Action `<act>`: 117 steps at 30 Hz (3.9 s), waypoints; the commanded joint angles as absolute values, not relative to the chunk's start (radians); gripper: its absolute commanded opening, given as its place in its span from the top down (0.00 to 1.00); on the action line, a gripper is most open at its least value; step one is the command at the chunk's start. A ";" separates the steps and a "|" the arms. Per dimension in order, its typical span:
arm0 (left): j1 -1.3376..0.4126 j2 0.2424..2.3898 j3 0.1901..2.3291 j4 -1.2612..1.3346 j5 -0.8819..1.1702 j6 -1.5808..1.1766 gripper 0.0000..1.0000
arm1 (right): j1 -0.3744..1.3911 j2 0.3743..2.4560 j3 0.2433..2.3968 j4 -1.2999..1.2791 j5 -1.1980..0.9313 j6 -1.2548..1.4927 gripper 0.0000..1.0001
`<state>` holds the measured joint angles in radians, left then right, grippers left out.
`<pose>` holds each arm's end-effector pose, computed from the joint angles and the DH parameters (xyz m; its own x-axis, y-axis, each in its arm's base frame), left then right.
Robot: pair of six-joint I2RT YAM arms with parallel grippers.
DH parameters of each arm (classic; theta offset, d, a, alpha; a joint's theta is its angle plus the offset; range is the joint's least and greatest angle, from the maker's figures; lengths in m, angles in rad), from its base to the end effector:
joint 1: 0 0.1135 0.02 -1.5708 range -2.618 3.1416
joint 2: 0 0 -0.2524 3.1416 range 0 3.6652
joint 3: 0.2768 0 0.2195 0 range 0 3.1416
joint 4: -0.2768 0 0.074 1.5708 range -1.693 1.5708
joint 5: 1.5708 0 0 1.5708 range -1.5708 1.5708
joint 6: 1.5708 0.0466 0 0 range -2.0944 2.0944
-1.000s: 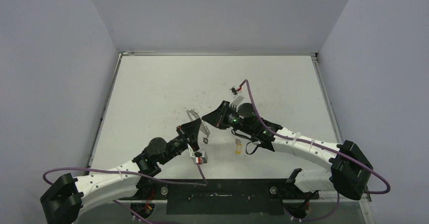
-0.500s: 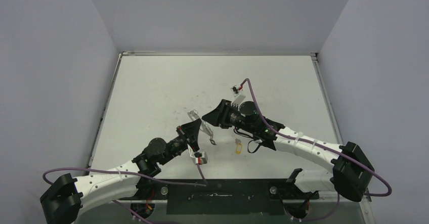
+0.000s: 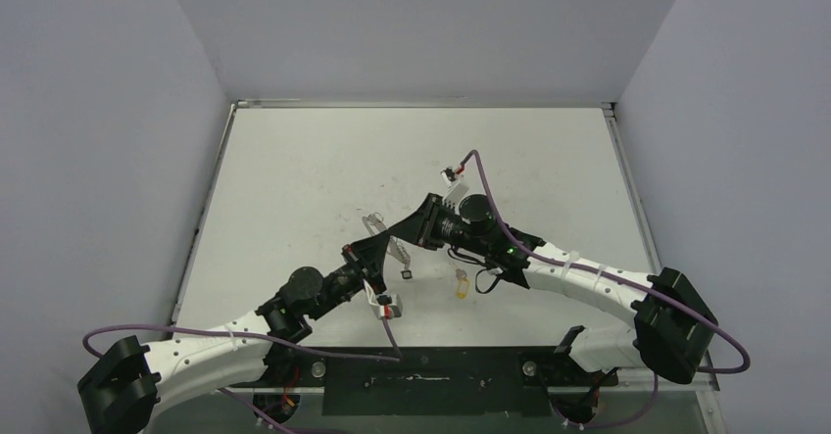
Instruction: Put the keys on the keyring
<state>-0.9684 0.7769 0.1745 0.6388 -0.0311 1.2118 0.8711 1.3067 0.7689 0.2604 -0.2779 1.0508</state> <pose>0.0967 -0.1380 0.2246 0.7618 0.5437 -0.3522 0.2639 0.2360 0.9352 0.1708 0.2228 0.2680 -0.8735 0.2582 -0.4127 -0.2969 0.3892 0.8720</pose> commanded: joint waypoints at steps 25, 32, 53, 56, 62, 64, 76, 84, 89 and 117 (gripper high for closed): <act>-0.979 0.586 0.217 0.514 0.210 0.778 0.33 | 0.848 1.076 0.781 0.065 -0.215 0.069 1.00; -0.977 0.642 0.196 0.659 0.122 0.552 0.36 | 0.845 1.094 0.751 0.092 -0.335 -0.049 1.00; -0.976 0.517 0.071 0.618 0.046 0.396 0.53 | 0.874 1.252 0.479 0.455 -0.523 0.112 1.00; -0.977 0.564 0.068 0.623 0.101 0.390 0.55 | 0.881 1.286 0.412 0.613 -0.538 0.198 1.00; -0.978 0.659 0.082 0.627 0.205 0.384 0.65 | 0.907 1.302 0.349 0.699 -0.533 0.231 1.00; -0.977 0.674 0.081 0.625 0.219 0.382 0.70 | 0.916 1.299 0.335 0.698 -0.523 0.229 1.00; -0.984 0.696 0.034 0.574 0.274 0.307 0.92 | 0.929 1.119 0.256 0.680 -0.402 0.213 1.00; -0.987 0.763 0.056 0.610 0.244 0.332 0.75 | 0.933 1.081 0.257 0.649 -0.414 0.157 1.00; -0.986 0.732 0.093 0.564 0.198 0.396 0.70 | 0.935 1.086 0.244 0.639 -0.440 0.137 1.00; -0.967 1.103 0.129 0.794 0.333 0.528 0.71 | 0.949 1.200 0.281 0.474 -0.481 0.138 1.00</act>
<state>-0.9668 0.9916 0.0875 0.6567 0.2157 0.4927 0.9428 1.1923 0.2451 0.4648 -0.4976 0.1196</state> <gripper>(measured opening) 0.297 0.029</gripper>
